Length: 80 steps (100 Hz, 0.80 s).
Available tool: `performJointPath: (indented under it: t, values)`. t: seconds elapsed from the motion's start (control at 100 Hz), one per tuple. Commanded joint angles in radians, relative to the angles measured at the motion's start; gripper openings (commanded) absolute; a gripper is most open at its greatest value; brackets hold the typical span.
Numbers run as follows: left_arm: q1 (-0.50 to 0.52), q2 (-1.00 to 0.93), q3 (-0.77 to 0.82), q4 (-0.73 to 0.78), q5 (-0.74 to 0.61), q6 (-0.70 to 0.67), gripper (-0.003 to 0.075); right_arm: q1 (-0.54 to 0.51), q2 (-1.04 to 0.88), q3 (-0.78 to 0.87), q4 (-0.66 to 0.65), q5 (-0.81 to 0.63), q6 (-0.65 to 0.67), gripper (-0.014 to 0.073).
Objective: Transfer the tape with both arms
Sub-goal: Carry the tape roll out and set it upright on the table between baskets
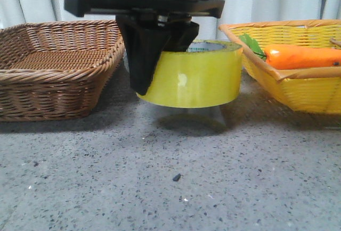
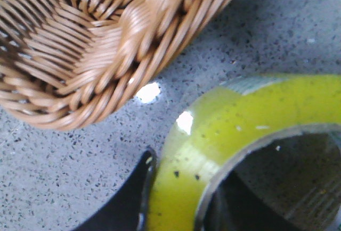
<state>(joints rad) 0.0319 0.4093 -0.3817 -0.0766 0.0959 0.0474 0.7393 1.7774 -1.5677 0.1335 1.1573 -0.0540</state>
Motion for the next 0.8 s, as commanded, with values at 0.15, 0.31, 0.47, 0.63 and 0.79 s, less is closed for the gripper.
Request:
performJointPath:
  t: [0.15, 0.31, 0.47, 0.63, 0.79]
  values:
    - [0.0, 0.011, -0.037, -0.01, -0.077, -0.008, -0.002, -0.002, -0.049, -0.035, -0.003, -0.031, -0.007, 0.0136]
    - [0.0, 0.011, -0.037, -0.01, -0.079, -0.008, 0.004, -0.002, -0.049, -0.035, -0.003, -0.027, -0.007, 0.0155]
    - [0.0, 0.011, -0.037, -0.015, -0.087, -0.008, 0.0249, -0.002, -0.055, -0.035, -0.003, -0.027, -0.007, 0.0155]
    - [-0.039, 0.011, -0.038, -0.015, -0.104, -0.008, 0.0332, -0.002, -0.064, -0.035, -0.003, -0.026, -0.007, 0.0156]
    - [-0.125, 0.011, -0.041, -0.015, -0.104, -0.008, 0.0337, -0.002, -0.074, -0.035, -0.003, -0.021, -0.007, 0.0227]
